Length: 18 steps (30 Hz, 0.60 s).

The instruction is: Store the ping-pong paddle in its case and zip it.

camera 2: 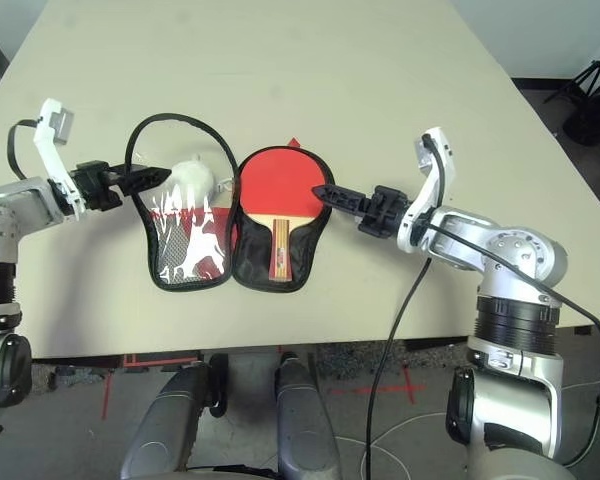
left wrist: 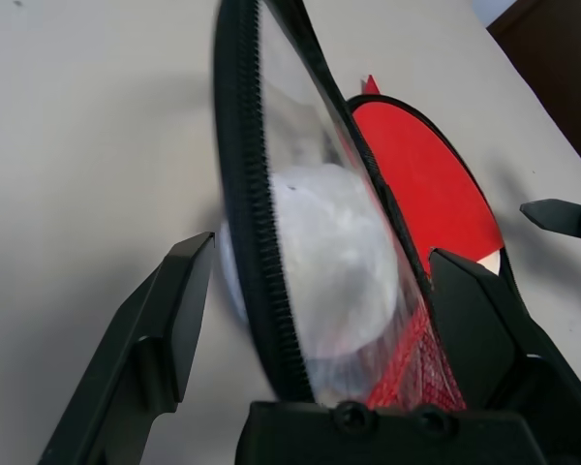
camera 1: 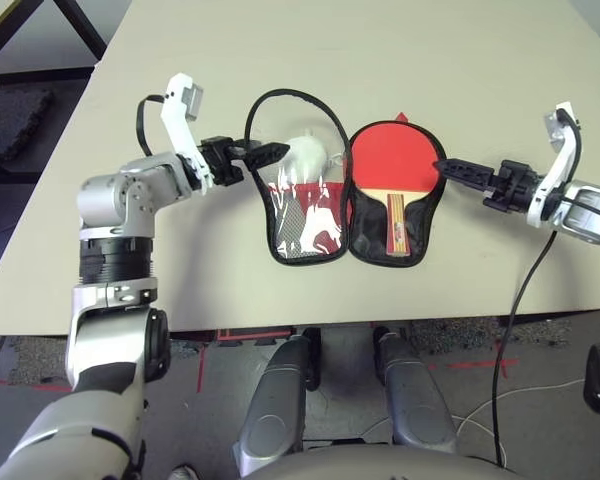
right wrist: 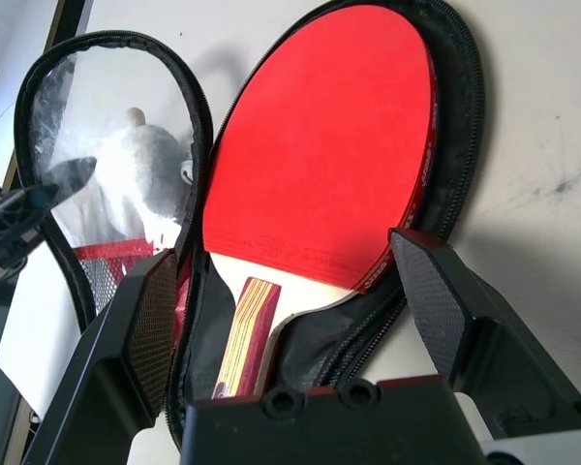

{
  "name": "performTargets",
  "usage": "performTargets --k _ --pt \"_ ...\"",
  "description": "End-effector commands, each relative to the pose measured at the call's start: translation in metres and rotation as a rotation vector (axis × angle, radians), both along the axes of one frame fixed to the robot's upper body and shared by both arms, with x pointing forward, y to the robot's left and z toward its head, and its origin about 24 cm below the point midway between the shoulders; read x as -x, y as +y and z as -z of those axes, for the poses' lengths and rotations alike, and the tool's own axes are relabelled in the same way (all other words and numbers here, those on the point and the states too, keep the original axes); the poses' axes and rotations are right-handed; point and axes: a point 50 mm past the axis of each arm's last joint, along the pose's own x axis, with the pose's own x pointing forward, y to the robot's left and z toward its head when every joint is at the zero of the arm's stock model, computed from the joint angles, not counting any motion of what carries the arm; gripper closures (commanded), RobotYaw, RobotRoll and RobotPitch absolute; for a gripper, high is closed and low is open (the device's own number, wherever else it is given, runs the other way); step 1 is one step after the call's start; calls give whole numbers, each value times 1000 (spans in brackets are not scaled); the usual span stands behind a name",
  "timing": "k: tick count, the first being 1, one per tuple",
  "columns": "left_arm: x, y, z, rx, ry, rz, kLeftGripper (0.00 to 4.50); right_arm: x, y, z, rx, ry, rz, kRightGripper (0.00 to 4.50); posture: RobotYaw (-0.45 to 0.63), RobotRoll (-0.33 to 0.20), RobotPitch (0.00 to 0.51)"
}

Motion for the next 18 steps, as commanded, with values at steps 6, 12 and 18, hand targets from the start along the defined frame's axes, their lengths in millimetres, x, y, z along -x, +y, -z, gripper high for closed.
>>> performTargets --k 6,12,18 --pt "3 -18 8 -26 41 74 0 2 0 -2 9 -2 14 18 -52 0 243" --pt "18 -22 -3 -59 74 190 1198 1 1 -2 6 -3 15 0 -46 0 245" --pt "33 -33 -27 -33 80 313 3160 0 2 -2 3 -5 12 0 -44 0 243"
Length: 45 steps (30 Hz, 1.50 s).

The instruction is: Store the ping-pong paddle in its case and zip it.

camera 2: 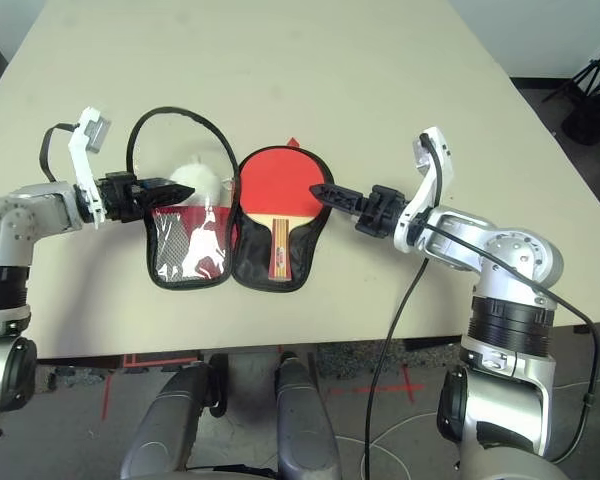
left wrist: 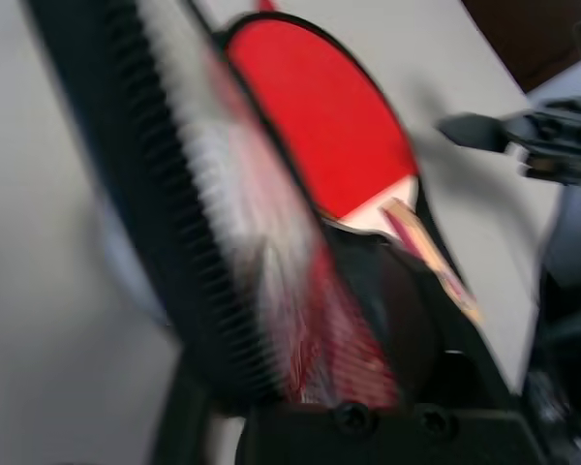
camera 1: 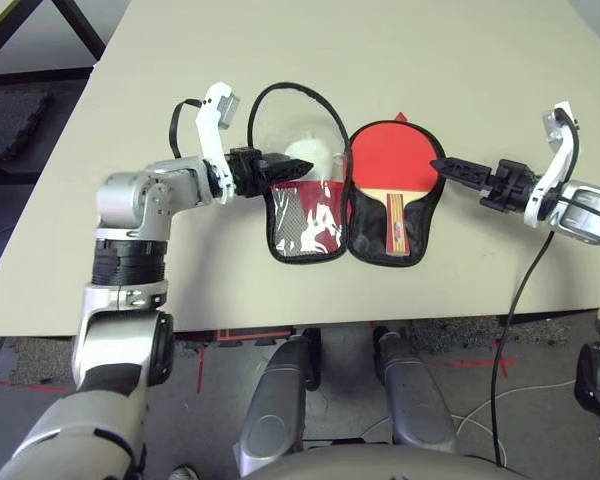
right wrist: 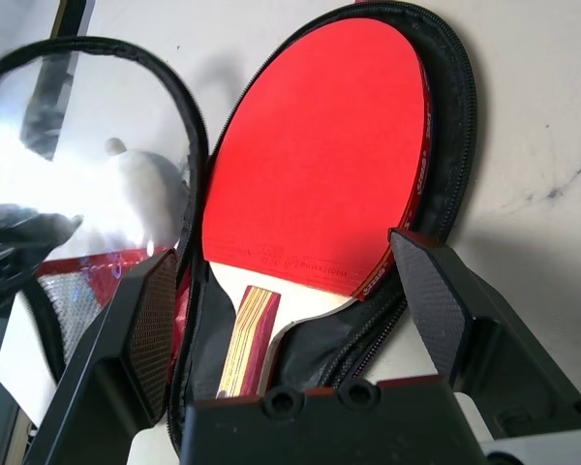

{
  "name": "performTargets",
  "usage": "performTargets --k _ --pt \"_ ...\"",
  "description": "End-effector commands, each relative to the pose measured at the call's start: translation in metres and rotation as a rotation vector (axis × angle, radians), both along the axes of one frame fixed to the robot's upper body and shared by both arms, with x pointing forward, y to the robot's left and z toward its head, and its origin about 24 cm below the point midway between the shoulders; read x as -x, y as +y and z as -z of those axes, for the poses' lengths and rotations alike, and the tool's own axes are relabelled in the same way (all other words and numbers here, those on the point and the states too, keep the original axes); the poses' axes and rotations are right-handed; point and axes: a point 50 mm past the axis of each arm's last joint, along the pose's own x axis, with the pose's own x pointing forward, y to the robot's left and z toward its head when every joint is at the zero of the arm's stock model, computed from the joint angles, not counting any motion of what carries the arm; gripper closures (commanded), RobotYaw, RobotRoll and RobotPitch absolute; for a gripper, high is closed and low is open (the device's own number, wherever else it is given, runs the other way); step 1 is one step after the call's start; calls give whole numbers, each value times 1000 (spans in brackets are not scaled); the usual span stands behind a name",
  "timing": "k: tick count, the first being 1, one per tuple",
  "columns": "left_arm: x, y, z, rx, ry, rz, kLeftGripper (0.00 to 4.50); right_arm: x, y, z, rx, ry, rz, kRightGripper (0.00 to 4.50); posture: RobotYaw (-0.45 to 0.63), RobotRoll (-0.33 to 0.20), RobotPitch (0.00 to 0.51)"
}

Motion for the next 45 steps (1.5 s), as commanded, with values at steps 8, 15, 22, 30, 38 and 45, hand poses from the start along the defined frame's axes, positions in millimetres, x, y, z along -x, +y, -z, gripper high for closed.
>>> performTargets --k 8,15,22,30,38,45 --pt "5 -31 -30 71 -6 150 4485 0 1 0 8 -4 -3 0 -56 0 242" --pt "-10 -61 -20 69 -2 188 2605 0 1 -2 9 -9 8 0 -67 0 246" --pt "-26 -83 -6 67 20 204 338 -1 1 0 29 4 35 0 -82 0 252" --pt "-29 -111 -13 128 30 286 17 0 -14 -10 10 -8 101 0 -101 0 257" --pt "-17 -141 -34 244 62 403 17 -1 -11 -12 -6 -20 96 0 -99 0 252" --pt "-12 -141 -35 250 70 411 17 -1 -15 -18 2 -31 97 0 -88 0 251"
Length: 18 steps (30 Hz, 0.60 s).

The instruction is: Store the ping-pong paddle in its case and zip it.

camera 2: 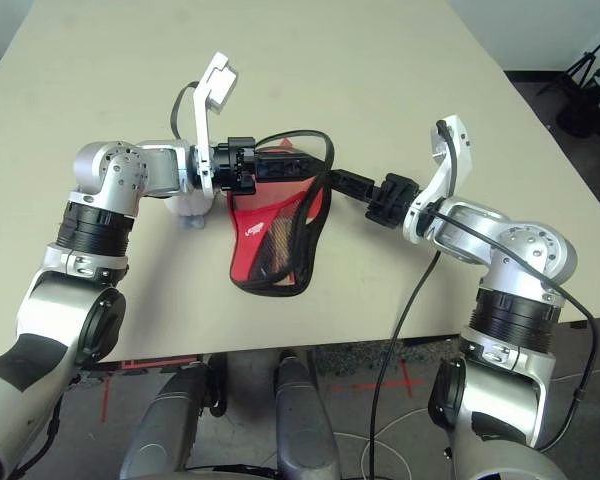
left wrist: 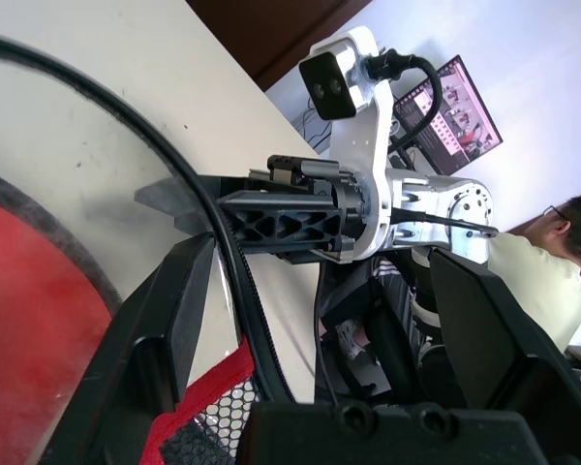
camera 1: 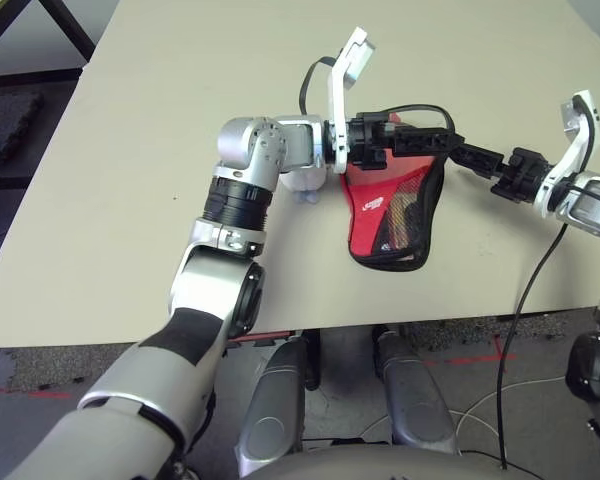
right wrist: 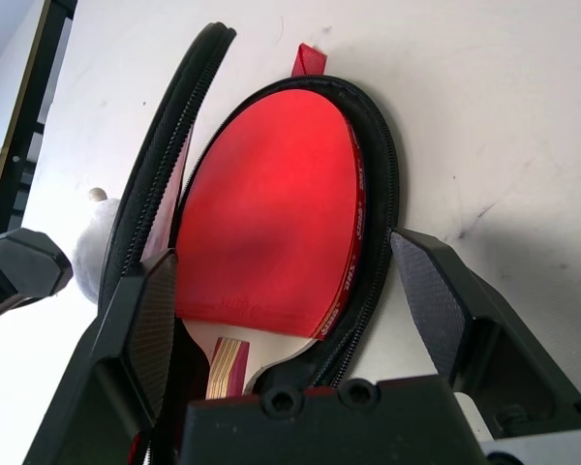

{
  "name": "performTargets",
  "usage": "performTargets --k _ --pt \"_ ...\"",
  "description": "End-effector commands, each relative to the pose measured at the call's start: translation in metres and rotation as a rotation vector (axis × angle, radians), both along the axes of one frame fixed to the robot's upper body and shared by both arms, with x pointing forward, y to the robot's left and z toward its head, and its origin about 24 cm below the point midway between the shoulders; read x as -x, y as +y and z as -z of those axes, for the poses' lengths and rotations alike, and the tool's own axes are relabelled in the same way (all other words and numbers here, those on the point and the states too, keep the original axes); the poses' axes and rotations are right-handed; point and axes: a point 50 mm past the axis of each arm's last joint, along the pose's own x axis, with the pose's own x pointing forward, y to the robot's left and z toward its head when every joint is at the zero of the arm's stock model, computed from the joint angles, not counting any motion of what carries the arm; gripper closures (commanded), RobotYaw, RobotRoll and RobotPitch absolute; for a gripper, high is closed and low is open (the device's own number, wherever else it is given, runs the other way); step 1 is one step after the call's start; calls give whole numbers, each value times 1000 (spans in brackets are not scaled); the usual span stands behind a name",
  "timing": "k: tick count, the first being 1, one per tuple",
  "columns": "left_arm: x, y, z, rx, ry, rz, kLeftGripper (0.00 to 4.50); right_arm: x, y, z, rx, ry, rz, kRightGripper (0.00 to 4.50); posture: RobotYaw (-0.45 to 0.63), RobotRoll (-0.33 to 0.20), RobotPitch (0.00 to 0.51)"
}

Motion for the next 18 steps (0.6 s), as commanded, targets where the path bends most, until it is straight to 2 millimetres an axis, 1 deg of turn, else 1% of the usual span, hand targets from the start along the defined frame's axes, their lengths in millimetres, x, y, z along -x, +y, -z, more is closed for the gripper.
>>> performTargets --k 1,6,11,13,15,18 --pt "5 2 -2 9 2 12 17 2 -6 -6 11 -3 6 0 -84 0 249" --pt "8 8 -5 23 2 -4 17 8 -14 -11 47 15 -4 0 -79 0 248" --pt "7 13 -9 52 -6 -44 17 14 -27 -15 113 49 13 0 -75 0 243" --pt "6 17 -10 58 -11 -62 17 16 -30 -18 111 56 8 0 -74 0 242" --pt "5 19 -10 62 -16 -80 17 16 -28 -20 73 61 -13 0 -74 0 240" --pt "0 27 -9 64 -29 -119 17 18 -19 -19 37 96 -80 0 -71 0 238"
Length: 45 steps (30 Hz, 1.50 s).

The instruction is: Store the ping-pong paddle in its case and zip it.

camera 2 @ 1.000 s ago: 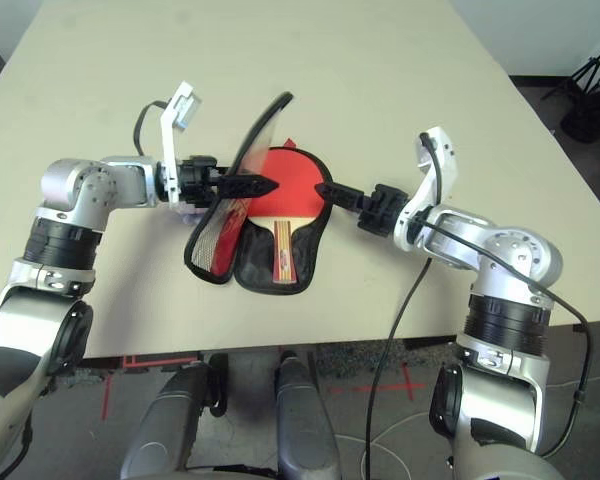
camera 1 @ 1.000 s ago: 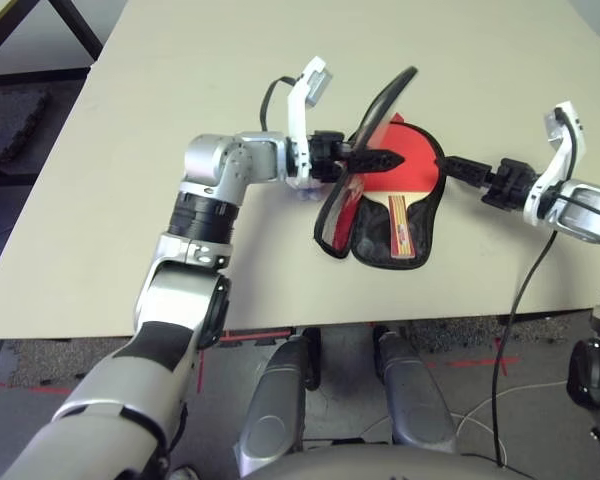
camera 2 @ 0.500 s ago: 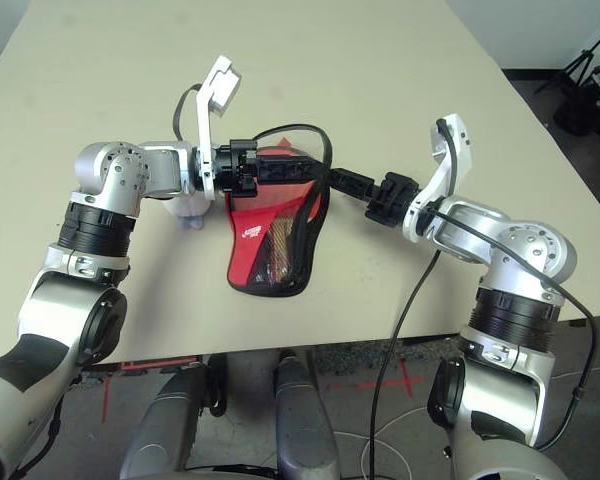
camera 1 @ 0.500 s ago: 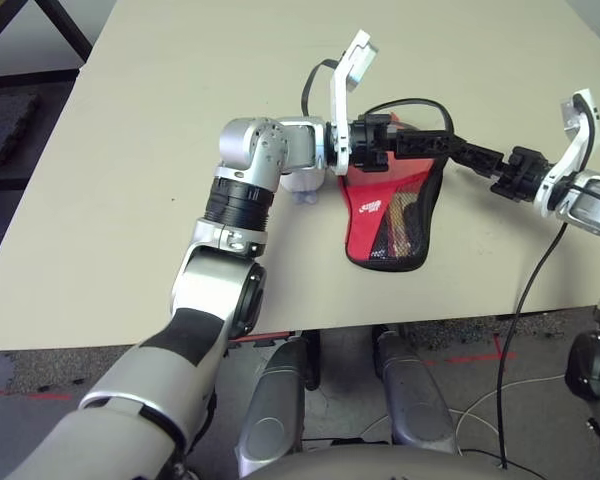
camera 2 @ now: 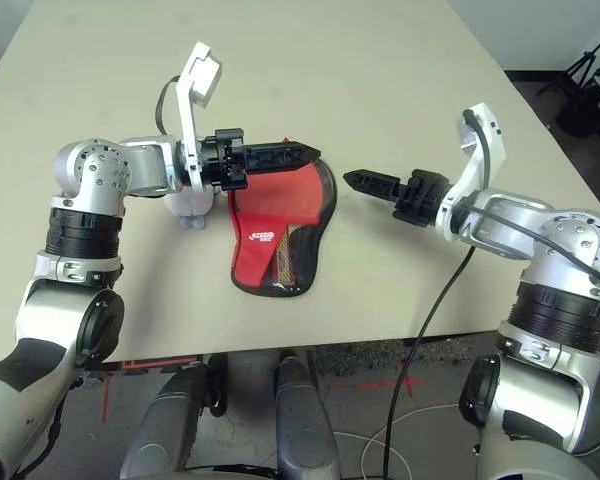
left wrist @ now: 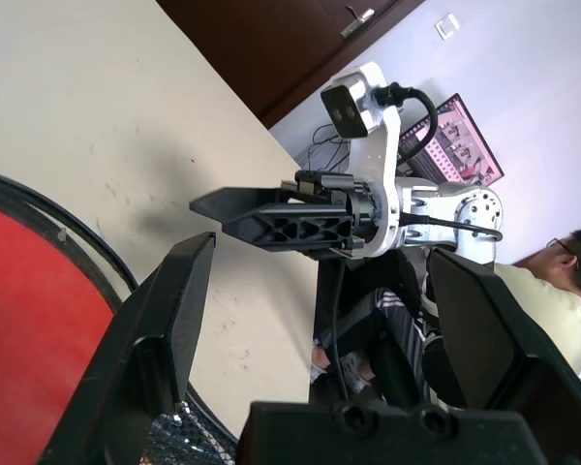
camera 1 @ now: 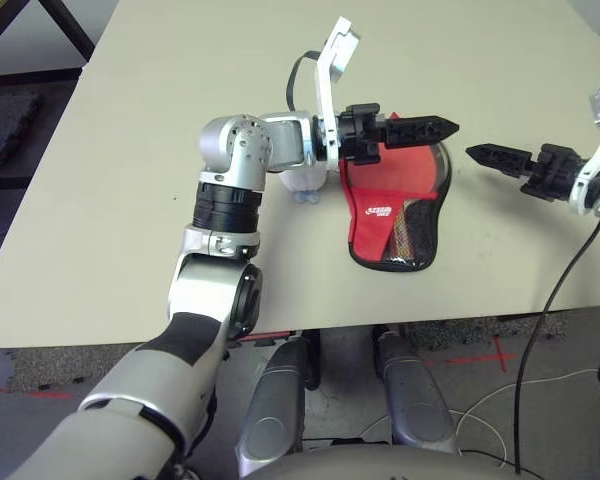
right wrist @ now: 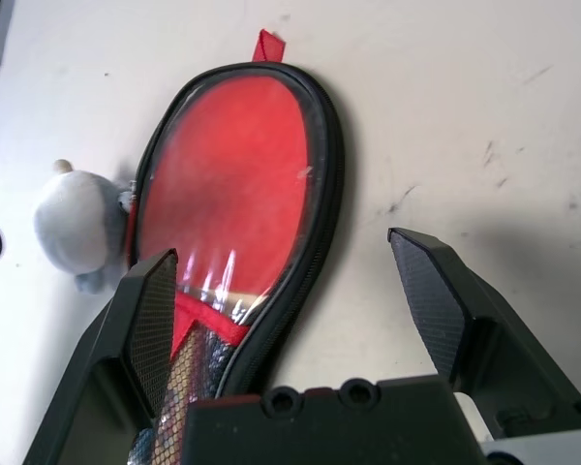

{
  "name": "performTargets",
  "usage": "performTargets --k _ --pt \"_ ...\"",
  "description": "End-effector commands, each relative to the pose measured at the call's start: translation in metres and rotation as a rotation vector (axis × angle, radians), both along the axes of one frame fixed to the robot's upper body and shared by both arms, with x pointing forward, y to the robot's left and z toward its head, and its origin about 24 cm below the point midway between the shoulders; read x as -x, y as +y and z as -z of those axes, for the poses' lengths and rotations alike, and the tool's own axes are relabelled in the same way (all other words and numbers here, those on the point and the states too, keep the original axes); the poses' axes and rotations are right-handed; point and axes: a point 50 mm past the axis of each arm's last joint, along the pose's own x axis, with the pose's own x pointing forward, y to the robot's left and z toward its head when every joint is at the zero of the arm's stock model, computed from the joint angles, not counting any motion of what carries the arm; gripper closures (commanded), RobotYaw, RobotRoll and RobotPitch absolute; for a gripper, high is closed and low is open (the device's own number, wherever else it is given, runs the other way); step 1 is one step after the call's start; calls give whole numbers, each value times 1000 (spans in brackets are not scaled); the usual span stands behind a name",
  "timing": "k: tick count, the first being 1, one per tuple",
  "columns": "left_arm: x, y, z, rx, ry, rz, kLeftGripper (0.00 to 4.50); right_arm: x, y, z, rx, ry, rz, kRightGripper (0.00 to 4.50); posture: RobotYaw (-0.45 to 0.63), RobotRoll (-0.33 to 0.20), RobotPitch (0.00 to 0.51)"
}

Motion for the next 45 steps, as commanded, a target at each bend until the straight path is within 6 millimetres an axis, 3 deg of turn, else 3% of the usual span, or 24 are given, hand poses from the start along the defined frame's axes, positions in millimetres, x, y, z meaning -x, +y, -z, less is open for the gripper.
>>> performTargets --k 1,7,15,23,27,45 --pt "-7 13 5 -1 -15 -65 17 5 8 3 -37 47 -70 0 -69 0 238" --pt "-26 40 26 -71 -87 -182 17 12 18 17 -39 132 -138 0 -59 0 237" --pt "-18 44 44 -101 -95 -155 17 16 10 41 -98 216 -77 0 -47 0 241" --pt "-6 43 38 -102 -107 -140 17 34 4 63 -124 312 -104 0 -44 0 244" --pt "-4 39 24 -93 -108 -141 17 39 7 73 -191 354 -136 0 -42 0 245" --pt "8 26 18 -98 -104 -131 17 36 41 91 -216 463 -283 0 -31 0 248"
